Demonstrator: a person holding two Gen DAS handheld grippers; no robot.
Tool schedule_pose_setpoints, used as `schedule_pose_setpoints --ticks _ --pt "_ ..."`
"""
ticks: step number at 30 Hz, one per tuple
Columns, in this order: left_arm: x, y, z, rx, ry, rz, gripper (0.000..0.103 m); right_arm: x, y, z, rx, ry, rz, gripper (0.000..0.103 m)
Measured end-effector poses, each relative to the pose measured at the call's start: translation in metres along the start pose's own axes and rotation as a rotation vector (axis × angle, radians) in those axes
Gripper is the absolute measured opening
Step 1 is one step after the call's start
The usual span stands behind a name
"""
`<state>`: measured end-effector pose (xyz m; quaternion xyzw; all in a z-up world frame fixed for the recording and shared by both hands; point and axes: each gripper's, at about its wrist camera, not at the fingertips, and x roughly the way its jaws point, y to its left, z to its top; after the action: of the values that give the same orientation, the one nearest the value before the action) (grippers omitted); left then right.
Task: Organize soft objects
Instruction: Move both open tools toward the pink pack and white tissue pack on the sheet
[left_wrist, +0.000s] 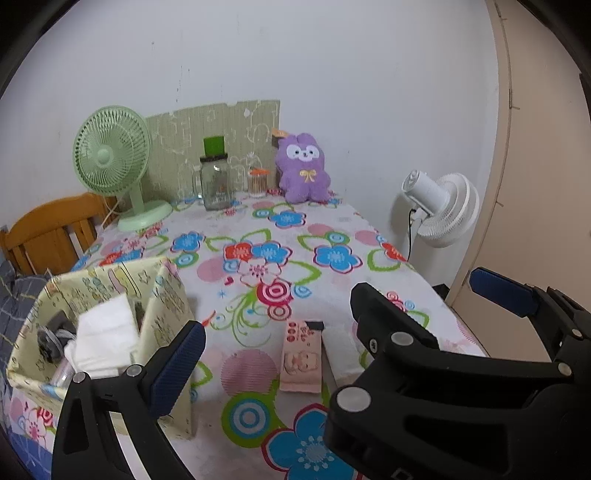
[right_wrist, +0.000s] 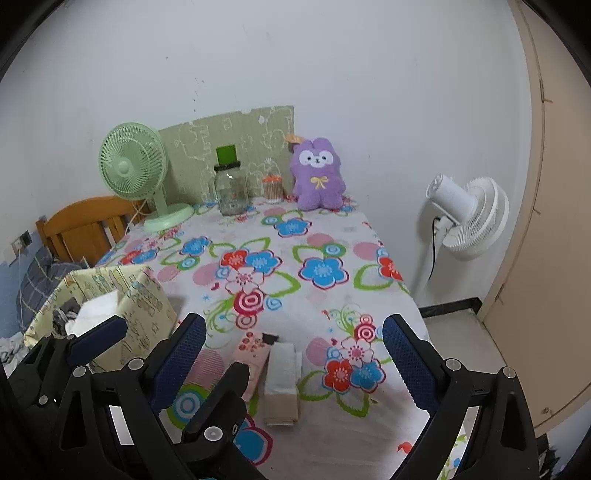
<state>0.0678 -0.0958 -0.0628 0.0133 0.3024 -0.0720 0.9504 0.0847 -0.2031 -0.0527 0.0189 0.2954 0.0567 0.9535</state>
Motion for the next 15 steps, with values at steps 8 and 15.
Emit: schedule_pose_setpoints --ticks 8,15 --pt "0.021 -0.003 -0.013 0.002 0.071 -0.004 0.099 0.02 -0.008 -0.016 0.027 0.055 0.018 0.098" --pt "0.035 -0.003 -0.02 0.007 0.102 0.01 0.093 0.037 -0.01 -0.023 0.033 0.106 0.035 0.096"
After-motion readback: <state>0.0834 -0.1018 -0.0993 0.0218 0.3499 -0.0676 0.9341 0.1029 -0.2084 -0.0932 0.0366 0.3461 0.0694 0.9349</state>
